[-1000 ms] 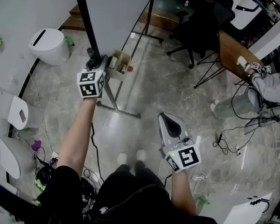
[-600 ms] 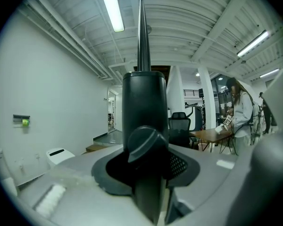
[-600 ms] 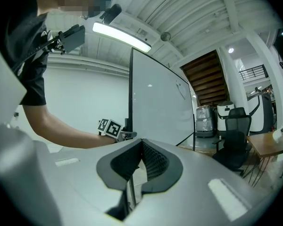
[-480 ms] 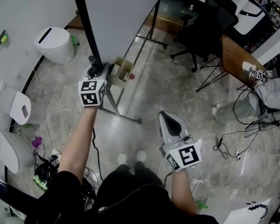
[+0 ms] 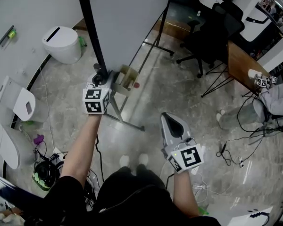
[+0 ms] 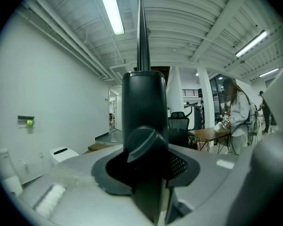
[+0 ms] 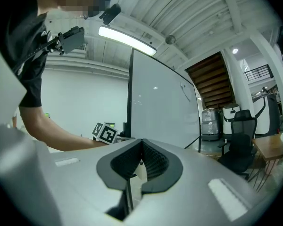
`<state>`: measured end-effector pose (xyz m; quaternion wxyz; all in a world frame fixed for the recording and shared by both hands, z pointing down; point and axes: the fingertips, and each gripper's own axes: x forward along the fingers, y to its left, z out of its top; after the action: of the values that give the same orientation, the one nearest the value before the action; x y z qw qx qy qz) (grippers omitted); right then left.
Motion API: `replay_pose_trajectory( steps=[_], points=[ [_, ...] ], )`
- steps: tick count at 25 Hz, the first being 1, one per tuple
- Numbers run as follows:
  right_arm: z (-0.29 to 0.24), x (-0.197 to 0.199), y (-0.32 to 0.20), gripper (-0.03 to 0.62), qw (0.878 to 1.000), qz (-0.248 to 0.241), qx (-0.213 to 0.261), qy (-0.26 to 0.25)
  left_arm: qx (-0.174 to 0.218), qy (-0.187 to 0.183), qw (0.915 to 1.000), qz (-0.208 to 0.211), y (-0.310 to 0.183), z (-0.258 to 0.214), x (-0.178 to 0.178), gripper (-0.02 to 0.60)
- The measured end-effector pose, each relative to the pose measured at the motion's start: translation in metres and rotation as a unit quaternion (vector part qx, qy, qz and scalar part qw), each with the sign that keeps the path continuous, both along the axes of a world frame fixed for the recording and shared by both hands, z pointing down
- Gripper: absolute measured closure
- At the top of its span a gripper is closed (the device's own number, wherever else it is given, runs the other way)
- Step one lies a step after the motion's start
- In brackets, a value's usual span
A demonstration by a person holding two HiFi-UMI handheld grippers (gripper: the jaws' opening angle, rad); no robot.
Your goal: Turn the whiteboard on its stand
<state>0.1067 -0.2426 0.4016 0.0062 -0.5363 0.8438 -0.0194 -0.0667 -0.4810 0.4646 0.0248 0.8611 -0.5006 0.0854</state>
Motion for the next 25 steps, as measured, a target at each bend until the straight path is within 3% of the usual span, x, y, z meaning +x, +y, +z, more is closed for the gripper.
replay_pose_trajectory(
  steps=[15,20,25],
  points=[
    [-0.005,-0.007,0.016,0.585,1.000,-0.010,0.011,0.000,0.006,-0.010,0.9999,0.007,0.025,0.001,-0.008,0.416],
    [-0.013,0.001,0.015,0.585,1.000,-0.006,0.021,0.000,0.002,-0.021,0.9997,0.015,0.031,0.000,-0.004,0.350],
    [-0.019,-0.002,0.014,0.585,1.000,-0.010,0.029,-0.002,0.000,-0.023,0.9997,0.008,0.041,-0.005,-0.012,0.332]
  ],
)
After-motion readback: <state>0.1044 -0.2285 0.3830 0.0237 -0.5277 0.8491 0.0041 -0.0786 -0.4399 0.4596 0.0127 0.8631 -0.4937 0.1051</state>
